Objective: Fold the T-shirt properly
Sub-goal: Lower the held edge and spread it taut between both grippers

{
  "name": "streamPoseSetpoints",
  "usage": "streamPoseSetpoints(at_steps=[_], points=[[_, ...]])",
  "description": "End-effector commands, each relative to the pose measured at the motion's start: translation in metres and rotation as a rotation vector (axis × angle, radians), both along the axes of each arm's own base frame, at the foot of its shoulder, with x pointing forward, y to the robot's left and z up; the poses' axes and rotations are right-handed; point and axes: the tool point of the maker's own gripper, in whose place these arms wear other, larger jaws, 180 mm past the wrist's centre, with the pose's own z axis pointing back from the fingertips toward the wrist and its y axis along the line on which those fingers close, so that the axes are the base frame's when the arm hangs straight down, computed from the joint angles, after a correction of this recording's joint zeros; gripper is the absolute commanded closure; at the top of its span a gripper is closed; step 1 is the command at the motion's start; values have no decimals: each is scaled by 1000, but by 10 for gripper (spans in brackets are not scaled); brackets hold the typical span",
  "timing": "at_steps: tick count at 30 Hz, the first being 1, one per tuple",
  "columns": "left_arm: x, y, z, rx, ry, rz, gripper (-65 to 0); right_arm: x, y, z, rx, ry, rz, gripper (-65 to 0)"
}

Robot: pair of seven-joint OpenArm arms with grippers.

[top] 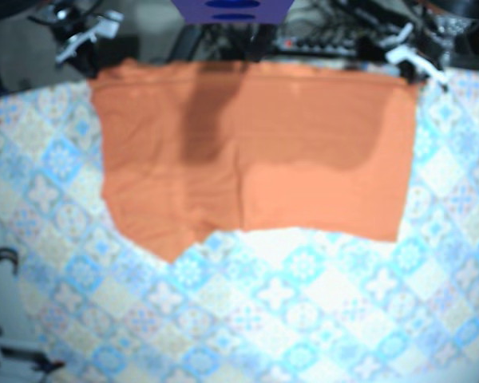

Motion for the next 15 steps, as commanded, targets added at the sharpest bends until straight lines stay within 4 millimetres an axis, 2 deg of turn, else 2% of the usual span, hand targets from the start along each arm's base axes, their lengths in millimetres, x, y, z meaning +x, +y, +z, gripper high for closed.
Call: streamPoseSetpoints(at_steps=[1,15], points=[[9,6,8,21,-33,-3,0,10,-5,9,-14,-44,2,0],[49,7,19,30,-121,-3,0,37,-2,10,10,-63,-5,0]])
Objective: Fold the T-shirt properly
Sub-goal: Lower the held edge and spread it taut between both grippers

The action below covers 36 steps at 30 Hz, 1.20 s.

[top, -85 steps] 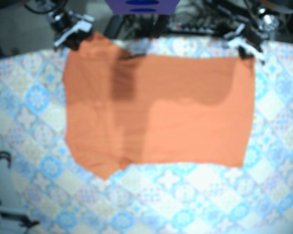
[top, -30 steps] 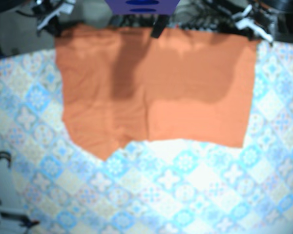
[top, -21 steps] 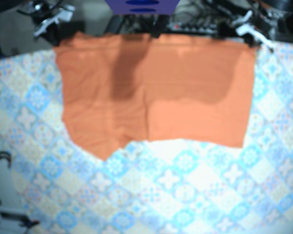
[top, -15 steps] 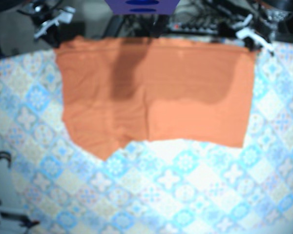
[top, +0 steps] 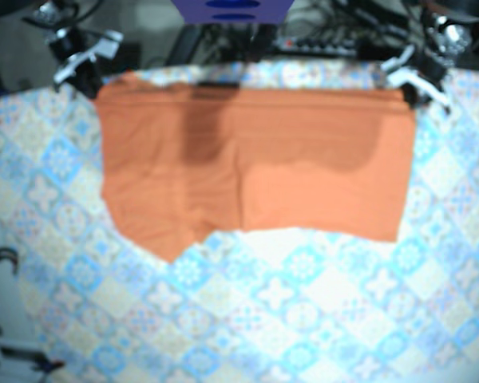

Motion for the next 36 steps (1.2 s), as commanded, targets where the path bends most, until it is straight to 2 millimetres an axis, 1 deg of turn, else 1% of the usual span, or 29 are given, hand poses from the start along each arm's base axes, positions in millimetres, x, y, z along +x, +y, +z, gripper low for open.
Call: streamPoseSetpoints(at_steps=[1,4,7,10,14,17,20,22,25,29,35,36], points=[[7,7,8,25,-31,1,0,8,-1,8,-3,-31,6,0],[15,12,11,43,-45,26,0,21,6,9,12,-49,17,0],[18,13,12,44,-52,27,0,26,7,10,14,-62,19,0],[26,13,14,45,-69,27,0,34,15,11,27,-75,37,0],[28,13,15,47,-74,27,0,36,15,9,30,-74,34,0],[37,14,18,47,-93,29,0,44,15,12,29,-93,34,0],[41,16,19,51,-100,31,0,44,14,8,31,-87,28,0],[37,20,15,56,-87,41,0,44,12,5,33,-80,22,0],[43,23,15,59,-97,49,0,45,10,0,37,-72,13,0],[37,31,7,68,-70,68,0,45,8,-5,40,-62,4,0],[41,32,7,64,-77,74,0,45,7,-8,42,-57,-1,0],[42,31,7,62,-79,75,0,48,8,-6,43,-64,0,0]])
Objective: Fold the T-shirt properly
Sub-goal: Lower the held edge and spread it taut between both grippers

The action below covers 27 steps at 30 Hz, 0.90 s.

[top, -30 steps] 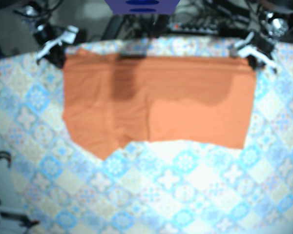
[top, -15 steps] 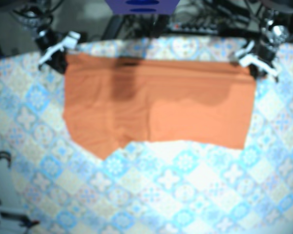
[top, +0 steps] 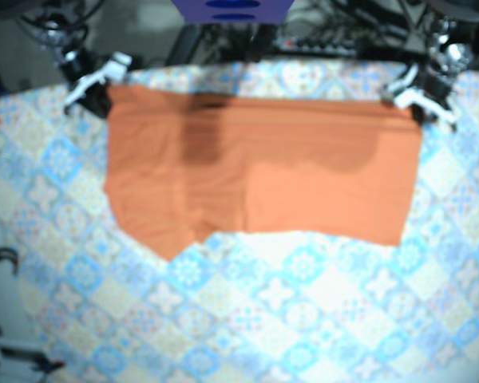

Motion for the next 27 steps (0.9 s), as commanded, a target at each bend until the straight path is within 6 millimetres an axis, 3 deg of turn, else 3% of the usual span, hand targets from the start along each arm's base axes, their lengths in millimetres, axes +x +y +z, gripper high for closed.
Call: streamPoseSetpoints(at_steps=[1,7,13,27], points=[[7,9,10,31,-32,-2,0,10,-1,8,-5,-39,5,0],[16,8,13,30,-50,-3,0,21,12,6,-2,-48,13,0],[12,7,5,28,-28,-6,0,21,23,3,4,-39,29,0],[18,8,8,30,-41,-5,0,17,15,-11,5,-3,2,0]])
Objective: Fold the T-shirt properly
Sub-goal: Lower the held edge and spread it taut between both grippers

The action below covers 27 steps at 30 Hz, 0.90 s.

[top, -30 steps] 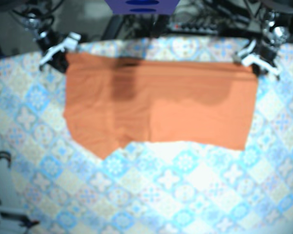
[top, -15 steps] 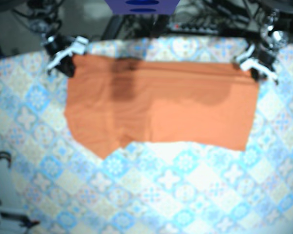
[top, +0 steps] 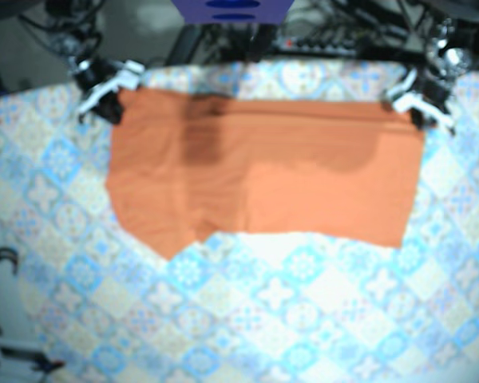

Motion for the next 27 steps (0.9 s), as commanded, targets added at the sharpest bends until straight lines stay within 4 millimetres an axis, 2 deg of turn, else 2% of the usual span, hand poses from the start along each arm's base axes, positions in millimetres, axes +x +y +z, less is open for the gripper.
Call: streamPoseSetpoints(at_steps=[1,18,23,27], points=[[11,7,12,26,-41,-8,0,4,-5,7,-8,-29,-1,0],[13,8,14,28,-47,-5,0,4,-5,7,-8,-29,-1,0],[13,8,14,28,-47,-5,-57,4,-5,7,-8,-29,-1,-2],[13,8,14,28,-48,-5,-113,2,-5,7,-8,-26,0,-65]])
